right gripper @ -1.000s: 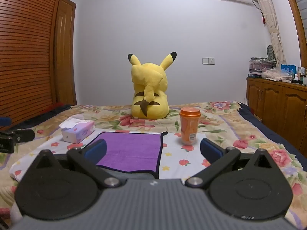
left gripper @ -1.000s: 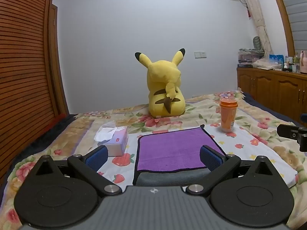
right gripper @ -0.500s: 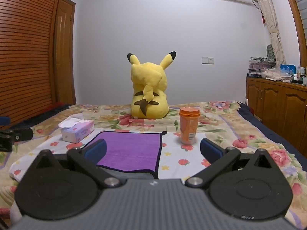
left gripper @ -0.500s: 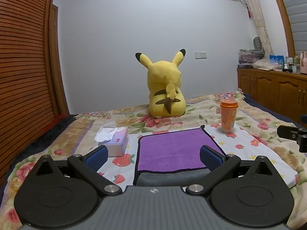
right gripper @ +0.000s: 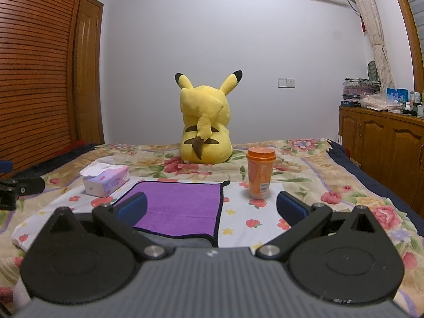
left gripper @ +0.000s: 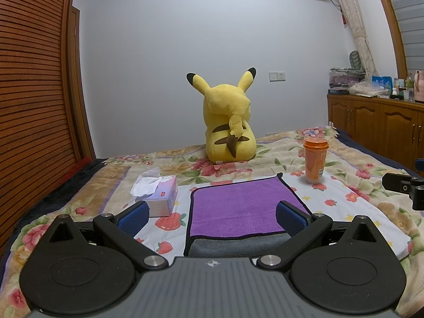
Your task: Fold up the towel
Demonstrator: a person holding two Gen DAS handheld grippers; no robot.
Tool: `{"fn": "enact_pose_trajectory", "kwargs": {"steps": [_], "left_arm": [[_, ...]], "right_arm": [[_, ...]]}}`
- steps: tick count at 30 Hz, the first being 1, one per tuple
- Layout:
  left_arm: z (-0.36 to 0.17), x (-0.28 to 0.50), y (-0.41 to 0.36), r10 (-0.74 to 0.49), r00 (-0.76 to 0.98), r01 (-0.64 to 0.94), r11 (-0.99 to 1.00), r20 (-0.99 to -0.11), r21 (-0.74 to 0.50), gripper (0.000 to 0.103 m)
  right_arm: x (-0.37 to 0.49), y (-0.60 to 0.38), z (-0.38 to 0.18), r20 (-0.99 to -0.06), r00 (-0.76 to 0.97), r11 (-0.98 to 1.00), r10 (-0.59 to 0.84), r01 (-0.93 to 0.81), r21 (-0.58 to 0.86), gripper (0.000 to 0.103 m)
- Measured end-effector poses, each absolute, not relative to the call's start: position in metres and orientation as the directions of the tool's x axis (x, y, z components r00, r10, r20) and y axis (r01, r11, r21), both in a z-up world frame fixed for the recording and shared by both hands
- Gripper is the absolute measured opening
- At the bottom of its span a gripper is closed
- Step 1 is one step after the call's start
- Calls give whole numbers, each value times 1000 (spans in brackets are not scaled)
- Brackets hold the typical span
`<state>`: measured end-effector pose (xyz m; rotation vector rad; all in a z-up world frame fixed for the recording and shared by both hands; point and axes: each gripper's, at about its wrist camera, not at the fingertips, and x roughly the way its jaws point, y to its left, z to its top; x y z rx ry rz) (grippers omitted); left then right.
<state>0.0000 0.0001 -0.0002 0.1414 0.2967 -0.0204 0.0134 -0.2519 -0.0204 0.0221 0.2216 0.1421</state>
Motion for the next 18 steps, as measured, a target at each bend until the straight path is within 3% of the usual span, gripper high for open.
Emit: {"fn": "enact_pose_trajectory", "kwargs": {"steps": [18], "left_arm": [[3,-2,3,4,955,39,990,-298,137,103]], "right_arm": [[14,-252,-20,-218,966,990,140,-135,34,103]]}}
